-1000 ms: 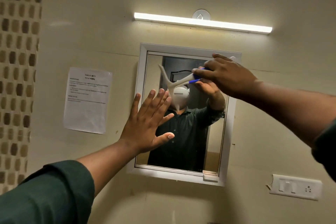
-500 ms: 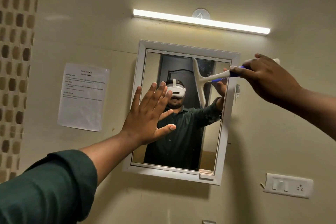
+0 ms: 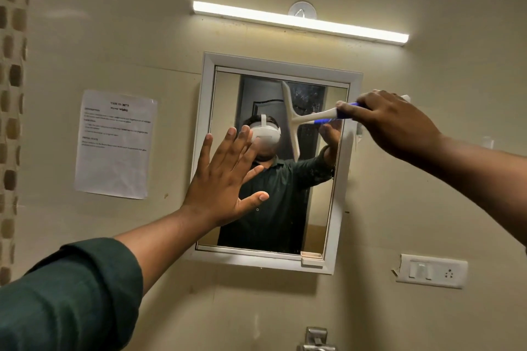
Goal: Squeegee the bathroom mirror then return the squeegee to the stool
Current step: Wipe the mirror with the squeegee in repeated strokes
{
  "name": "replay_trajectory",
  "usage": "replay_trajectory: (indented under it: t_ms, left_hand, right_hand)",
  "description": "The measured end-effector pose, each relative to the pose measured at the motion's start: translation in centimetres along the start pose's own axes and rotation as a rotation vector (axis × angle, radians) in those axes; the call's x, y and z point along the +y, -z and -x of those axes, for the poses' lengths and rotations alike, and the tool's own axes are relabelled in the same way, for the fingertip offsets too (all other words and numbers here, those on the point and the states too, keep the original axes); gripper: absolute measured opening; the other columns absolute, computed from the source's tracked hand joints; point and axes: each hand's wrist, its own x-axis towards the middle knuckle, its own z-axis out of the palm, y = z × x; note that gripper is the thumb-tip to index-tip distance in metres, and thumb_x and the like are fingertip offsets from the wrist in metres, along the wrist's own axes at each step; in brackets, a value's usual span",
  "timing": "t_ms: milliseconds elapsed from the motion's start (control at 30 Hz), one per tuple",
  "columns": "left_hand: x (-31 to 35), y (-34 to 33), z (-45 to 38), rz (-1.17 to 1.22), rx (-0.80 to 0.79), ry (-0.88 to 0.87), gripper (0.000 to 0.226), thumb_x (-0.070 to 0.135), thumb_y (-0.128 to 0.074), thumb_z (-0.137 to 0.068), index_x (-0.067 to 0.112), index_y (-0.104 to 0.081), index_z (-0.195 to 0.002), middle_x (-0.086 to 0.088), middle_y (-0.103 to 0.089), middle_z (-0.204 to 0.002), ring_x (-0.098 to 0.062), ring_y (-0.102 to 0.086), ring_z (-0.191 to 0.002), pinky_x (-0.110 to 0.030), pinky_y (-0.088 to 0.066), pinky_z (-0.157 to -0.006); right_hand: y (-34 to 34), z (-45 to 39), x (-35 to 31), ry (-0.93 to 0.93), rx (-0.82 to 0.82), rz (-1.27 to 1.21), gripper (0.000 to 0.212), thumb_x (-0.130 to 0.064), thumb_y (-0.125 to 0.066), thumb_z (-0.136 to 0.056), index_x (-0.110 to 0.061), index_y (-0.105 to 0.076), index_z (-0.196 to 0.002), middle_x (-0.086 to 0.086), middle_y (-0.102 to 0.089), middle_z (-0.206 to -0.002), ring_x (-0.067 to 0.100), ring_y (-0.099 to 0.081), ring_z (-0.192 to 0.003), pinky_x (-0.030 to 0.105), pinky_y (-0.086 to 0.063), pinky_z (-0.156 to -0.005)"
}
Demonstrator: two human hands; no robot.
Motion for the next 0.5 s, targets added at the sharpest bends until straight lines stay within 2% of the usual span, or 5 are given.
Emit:
replay_trajectory:
  t_ms: [67, 300, 400, 500]
  left_hand:
    - [-0.1, 0.0, 0.4, -0.003, -0.008, 0.008, 0.098, 0.082, -0.012, -0.101, 0.017, -0.016, -0.174, -0.011, 0.002, -0.182, -0.03, 0.009, -0.168, -0.057, 0.018, -0.13]
    - [0.1, 0.2, 0.9, 0.021, -0.022, 0.002, 0.098, 0.083, -0.013, -0.101, 0.017, -0.014, -0.174, -0.012, 0.002, -0.182, -0.032, 0.005, -0.168, -0.059, 0.015, -0.131]
    - [0.2, 0.3, 0.9, 0.031, -0.03, -0.003, 0.098, 0.083, -0.012, -0.101, 0.018, -0.016, -0.174, -0.011, 0.002, -0.182, -0.032, 0.006, -0.168, -0.059, 0.014, -0.131]
    - [0.2, 0.3, 0.9, 0.045, -0.035, -0.004, 0.098, 0.083, -0.012, -0.101, 0.018, -0.016, -0.174, -0.011, 0.002, -0.182, -0.032, 0.005, -0.168, -0.059, 0.015, -0.131]
  right_hand:
    - [0.0, 1.4, 1.4, -0.023, -0.004, 0.011, 0.051, -0.009, -0.056, -0.104, -0.021, -0.05, -0.154, 0.02, -0.061, -0.113, 0.035, -0.06, -0.093, 0.039, -0.044, -0.072]
    - [-0.7, 5.6, 5.1, -0.071, -0.002, -0.005, 0.048, -0.008, -0.053, -0.106, -0.024, -0.052, -0.152, 0.017, -0.059, -0.111, 0.036, -0.053, -0.089, 0.048, -0.048, -0.07]
    - [-1.1, 6.4, 4.9, -0.093, 0.026, -0.028, 0.046, -0.012, -0.051, -0.107, -0.024, -0.053, -0.151, 0.015, -0.058, -0.11, 0.036, -0.052, -0.088, 0.05, -0.048, -0.069]
    - [-0.9, 6.1, 3.2, -0.079, 0.076, -0.059, 0.043, -0.01, -0.053, -0.107, -0.016, -0.055, -0.149, 0.019, -0.06, -0.108, 0.035, -0.052, -0.087, 0.046, -0.046, -0.07]
